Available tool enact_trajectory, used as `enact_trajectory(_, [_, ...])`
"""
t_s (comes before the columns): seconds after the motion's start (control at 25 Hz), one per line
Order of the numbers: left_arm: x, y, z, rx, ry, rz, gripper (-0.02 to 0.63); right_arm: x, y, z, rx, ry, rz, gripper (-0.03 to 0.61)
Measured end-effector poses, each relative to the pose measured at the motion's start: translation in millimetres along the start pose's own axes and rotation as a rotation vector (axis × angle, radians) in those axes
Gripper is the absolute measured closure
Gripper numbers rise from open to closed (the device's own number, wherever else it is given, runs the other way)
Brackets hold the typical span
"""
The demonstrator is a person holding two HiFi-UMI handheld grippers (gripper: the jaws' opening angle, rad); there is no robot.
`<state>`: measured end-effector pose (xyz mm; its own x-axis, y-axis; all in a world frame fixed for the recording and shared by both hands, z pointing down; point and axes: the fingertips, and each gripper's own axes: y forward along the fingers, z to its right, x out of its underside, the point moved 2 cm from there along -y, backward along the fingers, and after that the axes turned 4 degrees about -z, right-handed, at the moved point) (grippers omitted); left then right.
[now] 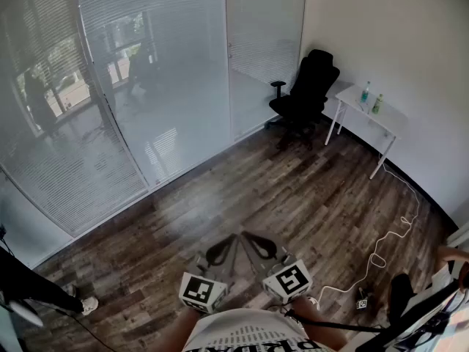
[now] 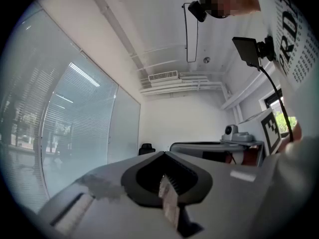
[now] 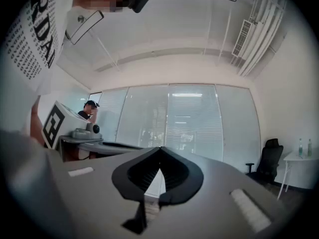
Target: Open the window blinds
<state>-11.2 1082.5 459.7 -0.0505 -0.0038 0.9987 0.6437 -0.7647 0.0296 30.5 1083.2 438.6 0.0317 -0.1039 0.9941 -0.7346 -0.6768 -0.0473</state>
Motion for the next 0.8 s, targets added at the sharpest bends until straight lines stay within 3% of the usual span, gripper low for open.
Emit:
enact_trajectory(0.56, [-6.8,-4.9,4.4,-0.015,-0.033,0.056,0.606,19.9,-1.3,-7.3,-0.005,0.019,-0.041,0.569])
enact_trajectory(0.8, [3.8,-5.1,6.4,-0.03,-0.03,0.013,0.606,23.8,-1.3,-5.9,-0.012,0.006,-0.045,0.569])
